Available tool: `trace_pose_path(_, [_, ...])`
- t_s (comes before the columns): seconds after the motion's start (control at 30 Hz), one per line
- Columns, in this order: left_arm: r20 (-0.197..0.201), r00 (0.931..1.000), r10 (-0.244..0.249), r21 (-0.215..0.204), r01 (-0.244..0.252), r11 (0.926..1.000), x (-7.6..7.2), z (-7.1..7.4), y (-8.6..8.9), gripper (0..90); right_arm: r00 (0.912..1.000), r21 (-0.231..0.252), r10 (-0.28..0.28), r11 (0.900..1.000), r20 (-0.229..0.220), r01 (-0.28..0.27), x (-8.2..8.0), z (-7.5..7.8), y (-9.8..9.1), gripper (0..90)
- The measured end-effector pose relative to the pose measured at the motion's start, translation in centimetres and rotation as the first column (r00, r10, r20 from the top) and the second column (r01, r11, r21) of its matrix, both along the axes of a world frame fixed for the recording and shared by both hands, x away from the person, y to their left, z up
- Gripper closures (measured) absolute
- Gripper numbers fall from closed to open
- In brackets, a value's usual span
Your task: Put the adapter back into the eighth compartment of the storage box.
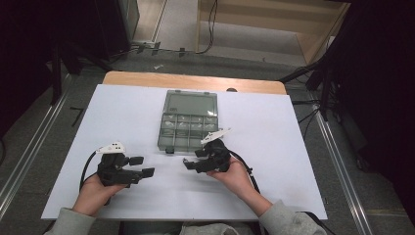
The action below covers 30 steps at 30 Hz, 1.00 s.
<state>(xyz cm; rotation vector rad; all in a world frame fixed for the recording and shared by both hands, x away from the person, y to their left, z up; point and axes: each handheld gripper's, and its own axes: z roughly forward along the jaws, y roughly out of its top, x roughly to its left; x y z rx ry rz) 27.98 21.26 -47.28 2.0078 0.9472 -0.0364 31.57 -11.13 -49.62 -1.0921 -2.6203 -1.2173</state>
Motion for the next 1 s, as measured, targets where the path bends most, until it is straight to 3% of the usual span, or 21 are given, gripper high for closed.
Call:
trace_pose_path(0.3, [-0.003, 1.0000, -0.001, -0.001, 0.001, 1.0000, 0.0, 0.0, 0.0, 27.1, 1.0000, -0.032, -0.001, 0.9995, -0.004, 0.001, 0.1, -0.6, 1.1, 32.5])
trace_pose_path(0.57, [-0.004, 1.0000, -0.003, 0.003, 0.003, 1.0000, 0.0, -0.1, -0.1, 27.2, 0.9997, -0.074, -0.010, 0.9972, 0.021, 0.012, 0.1, -1.0, 2.1, 40.9])
trace_pose_path(0.8, [-0.004, 1.0000, -0.004, 0.005, 0.004, 1.0000, 0.1, -0.1, 0.0, 27.2, 0.9986, -0.092, -0.014, 0.9956, 0.051, 0.019, -0.1, -1.0, 2.8, 54.5])
trace_pose_path(0.93, [-0.005, 1.0000, -0.003, 0.006, 0.003, 1.0000, 0.1, -0.2, 0.0, 27.2, 0.9961, -0.115, -0.043, 0.9920, 0.077, 0.052, -0.3, -1.1, 3.1, 67.3])
trace_pose_path(1.0, [-0.004, 1.0000, -0.004, 0.007, 0.004, 1.0000, 0.1, -0.1, 0.0, 27.2, 0.9963, -0.112, -0.050, 0.9920, 0.070, 0.058, -0.3, -1.1, 3.0, 70.2])
